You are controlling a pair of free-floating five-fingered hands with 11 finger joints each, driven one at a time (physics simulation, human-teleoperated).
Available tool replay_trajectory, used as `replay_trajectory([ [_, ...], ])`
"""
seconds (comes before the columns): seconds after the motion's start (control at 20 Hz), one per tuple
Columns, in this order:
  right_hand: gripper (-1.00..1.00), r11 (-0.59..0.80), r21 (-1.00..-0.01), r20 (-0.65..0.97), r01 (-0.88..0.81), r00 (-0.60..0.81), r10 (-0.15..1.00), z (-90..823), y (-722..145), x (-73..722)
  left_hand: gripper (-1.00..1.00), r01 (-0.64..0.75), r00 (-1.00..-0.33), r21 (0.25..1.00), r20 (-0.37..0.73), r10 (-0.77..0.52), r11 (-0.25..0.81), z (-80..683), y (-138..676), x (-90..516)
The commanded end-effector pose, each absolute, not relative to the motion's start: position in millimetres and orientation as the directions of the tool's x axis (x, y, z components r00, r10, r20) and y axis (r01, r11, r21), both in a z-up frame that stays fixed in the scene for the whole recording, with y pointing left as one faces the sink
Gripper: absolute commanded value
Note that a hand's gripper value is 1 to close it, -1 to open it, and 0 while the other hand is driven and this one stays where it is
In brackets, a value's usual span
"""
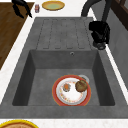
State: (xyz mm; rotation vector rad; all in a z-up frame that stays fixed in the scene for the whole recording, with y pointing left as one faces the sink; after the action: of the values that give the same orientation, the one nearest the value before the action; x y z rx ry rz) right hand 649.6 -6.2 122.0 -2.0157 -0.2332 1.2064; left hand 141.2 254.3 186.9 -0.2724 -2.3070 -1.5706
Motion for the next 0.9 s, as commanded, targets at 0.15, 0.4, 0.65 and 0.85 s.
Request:
replay_trajectory([
  [0.15, 1.00, -0.720, -0.655, -0.704, -0.227, 0.529, 0.474, 123.4, 8.8, 651.3, 0.00, 0.341, -0.925, 0.863, 0.378, -0.030, 0.372, 186.9, 254.3, 141.2],
  [0.4, -1.00, -0.684, -0.688, -0.678, -0.243, 0.551, 0.486, 145.1, -11.1, 654.1, 0.00, 0.341, -0.925, 0.863, 0.378, -0.030, 0.372, 186.9, 254.3, 141.2],
  [0.65, -1.00, -0.617, -0.747, -0.643, -0.246, 0.502, 0.578, 170.7, -35.3, 646.8, 0.00, 0.341, -0.925, 0.863, 0.378, -0.030, 0.372, 186.9, 254.3, 141.2],
  [0.85, -1.00, -0.600, -0.760, -0.636, -0.252, 0.479, 0.604, 192.2, -51.8, 637.7, 0.00, 0.341, -0.925, 0.863, 0.378, -0.030, 0.372, 186.9, 254.3, 141.2],
])
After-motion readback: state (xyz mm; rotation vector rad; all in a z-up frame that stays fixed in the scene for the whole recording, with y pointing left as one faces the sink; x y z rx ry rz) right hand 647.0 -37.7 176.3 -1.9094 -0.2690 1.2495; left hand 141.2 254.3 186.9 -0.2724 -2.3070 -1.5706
